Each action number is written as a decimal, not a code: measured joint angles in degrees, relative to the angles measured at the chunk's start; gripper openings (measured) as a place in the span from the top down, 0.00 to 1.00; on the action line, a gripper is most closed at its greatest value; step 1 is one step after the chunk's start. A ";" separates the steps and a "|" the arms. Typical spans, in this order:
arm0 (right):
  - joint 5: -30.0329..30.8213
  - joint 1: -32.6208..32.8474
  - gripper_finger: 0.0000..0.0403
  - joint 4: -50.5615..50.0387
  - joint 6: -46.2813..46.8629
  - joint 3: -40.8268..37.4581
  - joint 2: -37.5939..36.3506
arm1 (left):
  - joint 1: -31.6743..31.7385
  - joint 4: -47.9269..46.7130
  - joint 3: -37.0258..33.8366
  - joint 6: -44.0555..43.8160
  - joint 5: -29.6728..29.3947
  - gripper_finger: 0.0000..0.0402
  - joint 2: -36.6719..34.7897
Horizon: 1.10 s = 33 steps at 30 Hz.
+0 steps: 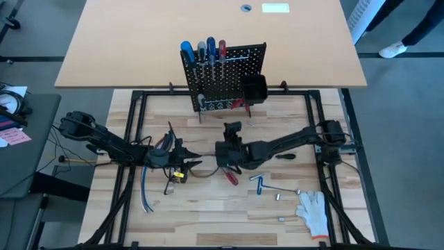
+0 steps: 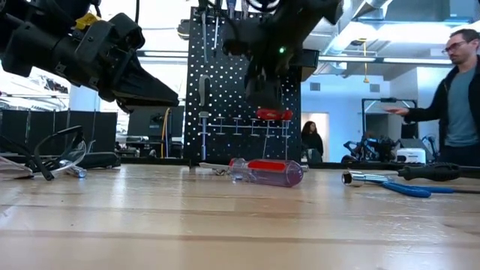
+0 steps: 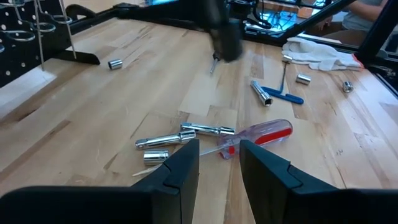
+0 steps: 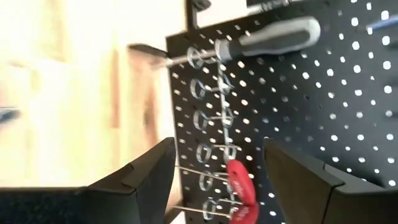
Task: Hang tools onto peg board
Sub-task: Hang the red screwdriver on the pegboard
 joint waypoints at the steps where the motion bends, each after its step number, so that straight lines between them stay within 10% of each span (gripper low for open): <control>1: -0.58 0.97 0.38 -0.82 1.00 0.00 -0.35 | 0.00 -0.06 0.00 0.01 0.00 0.72 0.00; 15: -30.25 14.29 0.38 -12.91 44.06 -8.70 -11.18 | -2.20 -0.46 0.00 10.92 1.13 0.72 0.00; 23: -33.18 19.45 0.38 8.93 56.34 -28.91 -18.85 | -2.36 -4.20 0.42 18.79 10.52 0.72 0.00; 33: -33.69 14.48 0.38 43.95 53.47 -42.56 -15.59 | -2.27 -20.61 16.29 32.93 8.71 0.72 11.12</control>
